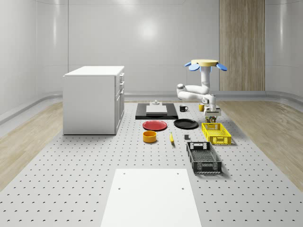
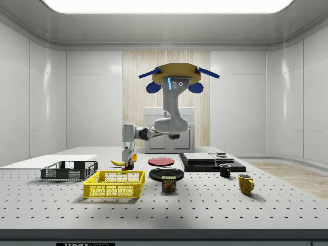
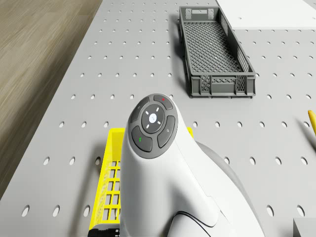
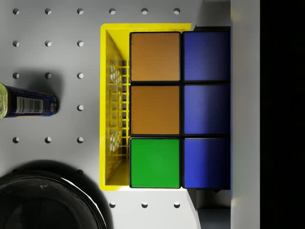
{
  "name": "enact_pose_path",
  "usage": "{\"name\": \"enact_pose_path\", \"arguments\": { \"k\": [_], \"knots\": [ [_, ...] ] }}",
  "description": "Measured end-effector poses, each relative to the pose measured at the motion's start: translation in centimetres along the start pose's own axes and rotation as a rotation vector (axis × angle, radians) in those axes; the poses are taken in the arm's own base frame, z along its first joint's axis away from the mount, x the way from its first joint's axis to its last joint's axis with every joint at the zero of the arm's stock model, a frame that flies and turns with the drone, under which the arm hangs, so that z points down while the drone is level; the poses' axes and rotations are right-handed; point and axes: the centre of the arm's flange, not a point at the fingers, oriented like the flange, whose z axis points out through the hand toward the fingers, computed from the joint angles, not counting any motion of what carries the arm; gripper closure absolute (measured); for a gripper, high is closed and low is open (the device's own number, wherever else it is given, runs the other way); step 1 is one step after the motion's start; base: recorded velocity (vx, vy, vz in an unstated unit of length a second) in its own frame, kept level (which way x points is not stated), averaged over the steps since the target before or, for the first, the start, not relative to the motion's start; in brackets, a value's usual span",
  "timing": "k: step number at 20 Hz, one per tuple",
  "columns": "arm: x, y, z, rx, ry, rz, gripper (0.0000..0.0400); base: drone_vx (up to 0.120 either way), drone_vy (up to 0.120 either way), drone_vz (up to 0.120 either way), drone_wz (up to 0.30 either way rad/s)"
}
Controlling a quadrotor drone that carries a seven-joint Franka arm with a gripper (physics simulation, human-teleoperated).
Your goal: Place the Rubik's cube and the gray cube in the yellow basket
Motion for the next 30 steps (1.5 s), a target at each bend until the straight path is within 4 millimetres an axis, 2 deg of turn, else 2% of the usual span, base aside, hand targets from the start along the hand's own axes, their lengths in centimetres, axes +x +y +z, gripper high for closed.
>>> {"name": "enact_pose_path", "arguments": {
  "k": [11,24,27,30],
  "knots": [
    [0.0,0.0,0.3,0.000,0.000,0.000,0.0075,0.000,0.000,-0.105,0.000],
    [0.0,0.0,5.3,0.000,0.000,0.000,0.0075,0.000,0.000,0.000,0.000],
    [0.0,0.0,6.0,0.000,0.000,0.000,0.0035,0.000,0.000,0.000,0.000],
    [0.0,0.0,5.6,0.000,0.000,0.000,0.0017,0.000,0.000,0.000,0.000]
  ]
}}
